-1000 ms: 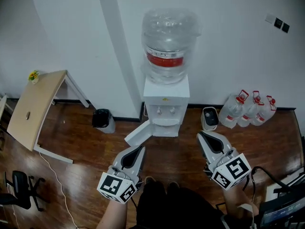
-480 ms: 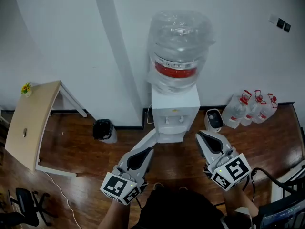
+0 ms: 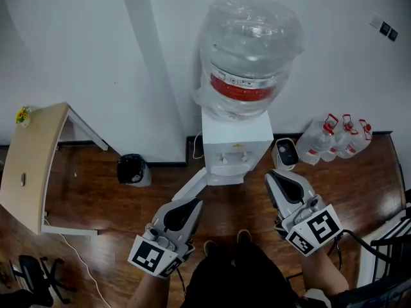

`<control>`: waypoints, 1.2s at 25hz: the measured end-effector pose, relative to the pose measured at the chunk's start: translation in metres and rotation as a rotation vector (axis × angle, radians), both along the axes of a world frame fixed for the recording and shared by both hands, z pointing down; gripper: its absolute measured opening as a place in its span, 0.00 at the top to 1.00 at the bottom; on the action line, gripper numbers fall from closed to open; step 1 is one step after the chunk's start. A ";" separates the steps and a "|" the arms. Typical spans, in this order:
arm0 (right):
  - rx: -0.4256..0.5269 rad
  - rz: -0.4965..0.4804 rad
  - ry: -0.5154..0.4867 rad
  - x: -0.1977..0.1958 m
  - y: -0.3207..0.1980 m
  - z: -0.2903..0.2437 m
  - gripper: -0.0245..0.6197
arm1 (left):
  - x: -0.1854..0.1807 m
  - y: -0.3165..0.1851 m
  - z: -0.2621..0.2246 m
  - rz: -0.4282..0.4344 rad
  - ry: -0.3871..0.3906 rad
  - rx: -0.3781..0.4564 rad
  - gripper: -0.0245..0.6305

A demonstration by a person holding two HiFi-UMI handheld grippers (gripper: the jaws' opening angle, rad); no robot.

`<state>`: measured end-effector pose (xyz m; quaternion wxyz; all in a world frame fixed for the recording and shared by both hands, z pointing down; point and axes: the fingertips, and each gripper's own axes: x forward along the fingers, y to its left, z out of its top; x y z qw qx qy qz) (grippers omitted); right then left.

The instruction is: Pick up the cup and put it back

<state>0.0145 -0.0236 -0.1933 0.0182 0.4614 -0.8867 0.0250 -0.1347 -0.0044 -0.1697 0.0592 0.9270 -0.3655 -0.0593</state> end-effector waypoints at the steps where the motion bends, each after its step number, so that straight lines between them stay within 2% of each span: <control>1: -0.001 -0.010 -0.003 0.000 -0.007 0.003 0.96 | 0.000 -0.005 0.003 -0.008 -0.018 0.008 0.83; 3: 0.004 -0.019 -0.009 0.007 -0.022 0.011 0.96 | 0.002 -0.015 0.018 -0.037 -0.049 -0.012 0.84; 7: -0.001 -0.006 -0.023 0.030 -0.041 0.047 0.96 | 0.011 -0.032 0.062 -0.061 -0.025 -0.054 0.84; 10: -0.027 -0.042 -0.015 0.039 -0.051 0.091 0.96 | 0.024 -0.037 0.091 -0.058 -0.012 -0.018 0.84; 13: -0.029 -0.080 -0.007 0.042 -0.060 0.126 0.96 | 0.036 -0.044 0.129 -0.050 -0.048 -0.011 0.84; 15: -0.029 -0.103 0.006 0.040 -0.067 0.151 0.92 | 0.039 -0.050 0.157 -0.065 -0.070 -0.022 0.80; 16: -0.029 -0.116 0.012 0.037 -0.071 0.164 0.91 | 0.039 -0.053 0.171 -0.079 -0.077 -0.034 0.68; 17: -0.027 -0.129 0.017 0.034 -0.075 0.176 0.90 | 0.039 -0.056 0.186 -0.091 -0.079 -0.043 0.66; 26: -0.013 -0.190 0.012 0.018 -0.091 0.291 0.85 | 0.039 -0.081 0.305 -0.099 -0.078 -0.017 0.66; 30: -0.006 -0.219 0.030 0.008 -0.103 0.353 0.81 | 0.038 -0.095 0.372 -0.050 -0.086 -0.043 0.66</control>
